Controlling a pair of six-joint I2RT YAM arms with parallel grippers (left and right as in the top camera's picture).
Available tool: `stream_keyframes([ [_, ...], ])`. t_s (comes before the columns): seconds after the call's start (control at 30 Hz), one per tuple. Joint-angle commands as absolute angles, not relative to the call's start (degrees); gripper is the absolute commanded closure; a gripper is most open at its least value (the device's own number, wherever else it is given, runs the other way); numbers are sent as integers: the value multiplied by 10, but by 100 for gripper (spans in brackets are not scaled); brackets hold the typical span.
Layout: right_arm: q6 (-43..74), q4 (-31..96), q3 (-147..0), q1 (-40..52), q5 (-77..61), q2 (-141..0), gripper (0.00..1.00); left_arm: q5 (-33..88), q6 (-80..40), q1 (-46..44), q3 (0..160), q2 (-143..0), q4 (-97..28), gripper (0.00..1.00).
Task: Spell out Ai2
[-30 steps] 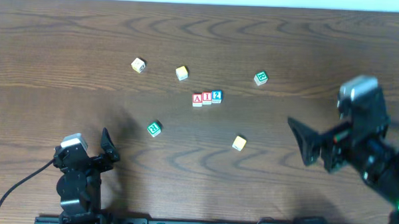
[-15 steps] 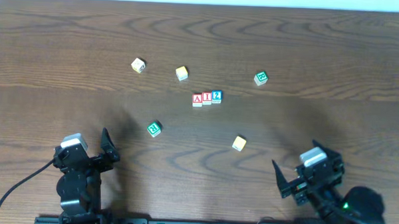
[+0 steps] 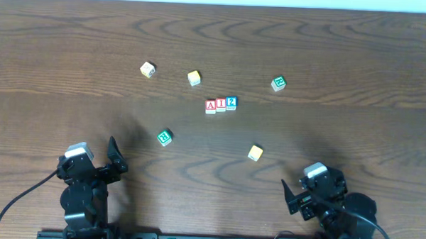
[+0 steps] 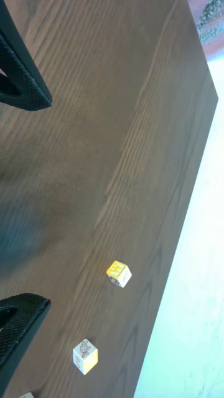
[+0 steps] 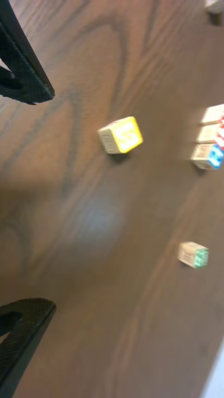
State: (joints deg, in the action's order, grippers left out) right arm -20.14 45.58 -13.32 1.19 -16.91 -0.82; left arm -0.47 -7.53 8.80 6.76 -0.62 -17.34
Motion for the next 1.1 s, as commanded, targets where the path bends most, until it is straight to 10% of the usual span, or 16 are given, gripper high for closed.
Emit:
stream_keyframes([
  [0.0,-202,461,-110,2,-169,-3,1,-15,-77,89,54,-3,-177,5],
  [1.07,-202,458,-102,2,-169,-3,1,-15,-77,89,54,-3,-177,5],
])
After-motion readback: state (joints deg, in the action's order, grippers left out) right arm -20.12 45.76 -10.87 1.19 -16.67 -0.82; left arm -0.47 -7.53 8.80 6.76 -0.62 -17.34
